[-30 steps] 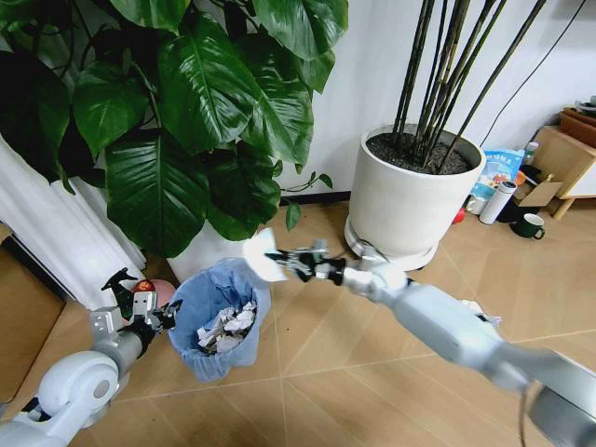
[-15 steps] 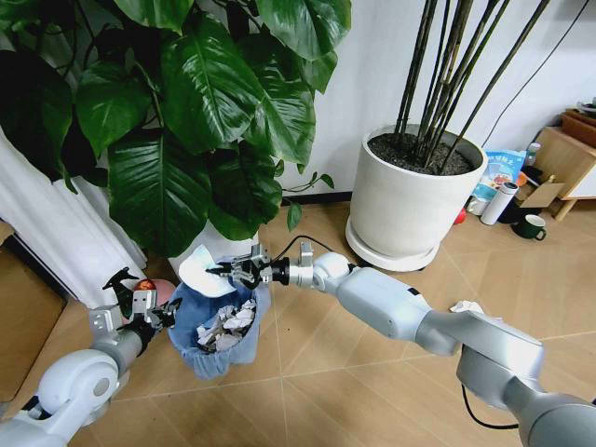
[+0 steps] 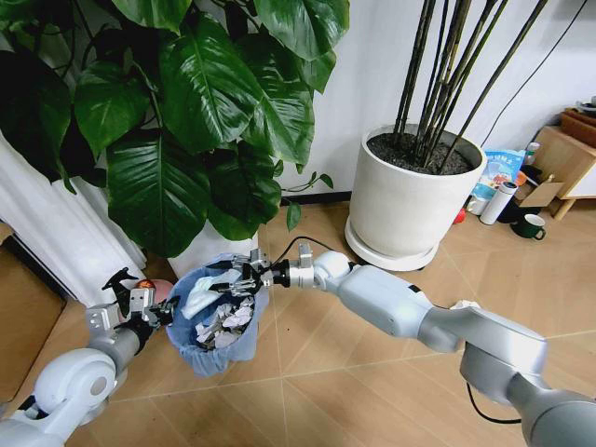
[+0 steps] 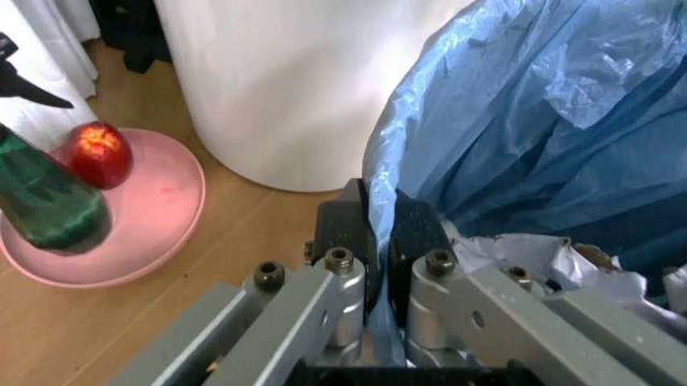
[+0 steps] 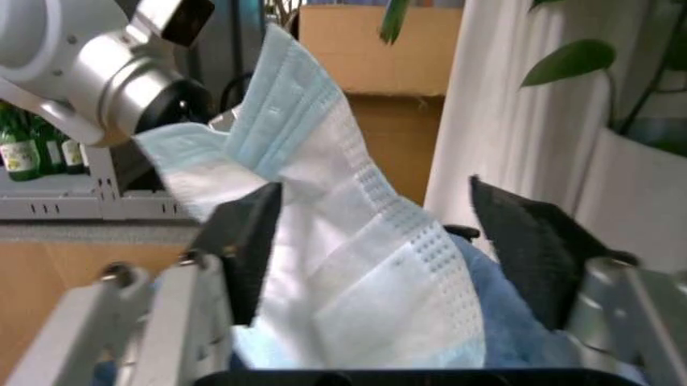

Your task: Pick up the trash bin and place the garbage on the floor into it.

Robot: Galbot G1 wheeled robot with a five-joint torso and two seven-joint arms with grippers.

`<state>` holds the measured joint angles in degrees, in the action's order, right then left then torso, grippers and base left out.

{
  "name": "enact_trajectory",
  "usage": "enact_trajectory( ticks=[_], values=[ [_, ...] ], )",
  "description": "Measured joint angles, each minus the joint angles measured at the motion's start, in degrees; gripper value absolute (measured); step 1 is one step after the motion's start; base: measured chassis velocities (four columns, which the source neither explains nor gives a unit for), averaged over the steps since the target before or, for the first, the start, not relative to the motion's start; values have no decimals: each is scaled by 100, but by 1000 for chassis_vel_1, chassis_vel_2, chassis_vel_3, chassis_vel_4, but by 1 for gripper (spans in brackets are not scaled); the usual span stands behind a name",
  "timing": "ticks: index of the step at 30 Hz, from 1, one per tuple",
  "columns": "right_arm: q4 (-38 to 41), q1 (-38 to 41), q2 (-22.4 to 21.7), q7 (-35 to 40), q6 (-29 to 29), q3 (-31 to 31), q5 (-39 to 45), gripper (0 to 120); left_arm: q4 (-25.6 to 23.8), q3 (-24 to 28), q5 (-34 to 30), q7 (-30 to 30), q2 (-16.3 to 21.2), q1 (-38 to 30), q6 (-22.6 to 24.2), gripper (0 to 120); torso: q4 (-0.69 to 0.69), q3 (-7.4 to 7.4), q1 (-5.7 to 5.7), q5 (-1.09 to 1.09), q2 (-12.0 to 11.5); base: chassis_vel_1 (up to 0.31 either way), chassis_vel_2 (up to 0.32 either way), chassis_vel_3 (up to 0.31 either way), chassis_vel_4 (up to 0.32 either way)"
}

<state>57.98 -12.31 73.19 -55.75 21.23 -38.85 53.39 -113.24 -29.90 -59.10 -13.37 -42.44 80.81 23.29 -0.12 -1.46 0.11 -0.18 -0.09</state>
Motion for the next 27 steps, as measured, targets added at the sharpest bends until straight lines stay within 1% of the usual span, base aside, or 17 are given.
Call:
enact_trajectory(
  ticks=[1, 3, 4, 6, 7, 9, 11, 12, 13, 15, 17, 19, 21, 22, 24, 27],
  values=[
    [172, -71, -185, 1, -2, 95, 17, 74, 11, -5, -5, 0, 0, -6, -3, 0, 0, 0, 0, 1, 0, 0, 0, 0, 0],
    [303, -139, -351, 3, -9, 178, 20, 83, 16, -5, -5, 0, -1, -9, -7, 0, 0, 0, 0, 1, 0, 0, 0, 0, 0],
    [303, -139, -351, 3, -9, 178, 20, 83, 16, -5, -5, 0, -1, -9, -7, 0, 0, 0, 0, 1, 0, 0, 0, 0, 0],
    [473, -247, -593, 5, -28, 286, 20, 91, 31, -1, -5, 1, -34, -29, -13, 0, -2, 0, 0, 1, 1, 0, 0, 0, 0],
    [514, -289, -664, 7, -37, 321, 21, 97, 36, 7, -5, 1, -43, -34, -15, 0, -3, 0, 0, 1, 1, 0, 0, 0, 0],
    [531, -341, -700, 13, -44, 352, 20, 98, 42, 24, -12, 5, -51, -42, -17, 0, -4, 0, 0, 1, 1, 0, 0, 0, 0],
    [493, -368, -610, 18, -47, 364, 20, 100, 44, 53, -40, 44, -52, -50, -25, 0, -4, 0, 0, 1, 1, 0, 0, 0, 0],
    [430, -357, -497, 20, -46, 344, 19, 100, 40, 68, -66, 81, -48, -50, -30, 0, -2, 0, 0, 1, 1, 0, 0, 0, 0],
    [430, -357, -497, 20, -46, 344, 19, 100, 40, 68, -66, 81, -48, -50, -30, 0, -2, 0, 0, 1, 1, 0, 0, 0, 0],
    [255, -274, -238, 22, -40, 275, 2, 100, 7, 105, -94, 139, -26, -44, -42, 0, 0, 0, 0, 1, 1, 0, 0, 0, 0],
    [192, -239, -159, 24, -34, 260, -8, 100, -8, 118, -99, 153, -19, -38, -47, 0, 0, 0, 0, 0, 1, 0, 0, 0, 0],
    [-92, -59, 152, 28, -5, 180, -49, 100, -49, 146, -115, 192, -1, -20, -54, 0, 3, -1, 0, 1, 1, 0, 0, 0, 0],
    [-328, 82, 302, 3, 24, 125, -188, 100, -63, 146, -122, 232, 16, -18, -84, 0, 3, 0, 0, 0, 1, 0, 0, 0, 0],
    [-328, 82, 302, 3, 24, 125, -188, 100, -63, 146, -122, 232, 16, -18, -84, 0, 3, 0, 0, 0, 1, 0, 0, 0, 0],
    [-585, 197, 389, -115, 45, 100, -380, 100, -79, 121, -163, 247, 31, -24, -101, 0, 2, -1, 0, 0, 1, 0, 0, 0, 0],
    [-626, 245, 325, -168, 46, 118, -444, 100, -82, 65, -197, 241, 46, -27, -113, 0, 0, 0, 0, 0, 1, 0, 0, 0, 0]
  ],
)
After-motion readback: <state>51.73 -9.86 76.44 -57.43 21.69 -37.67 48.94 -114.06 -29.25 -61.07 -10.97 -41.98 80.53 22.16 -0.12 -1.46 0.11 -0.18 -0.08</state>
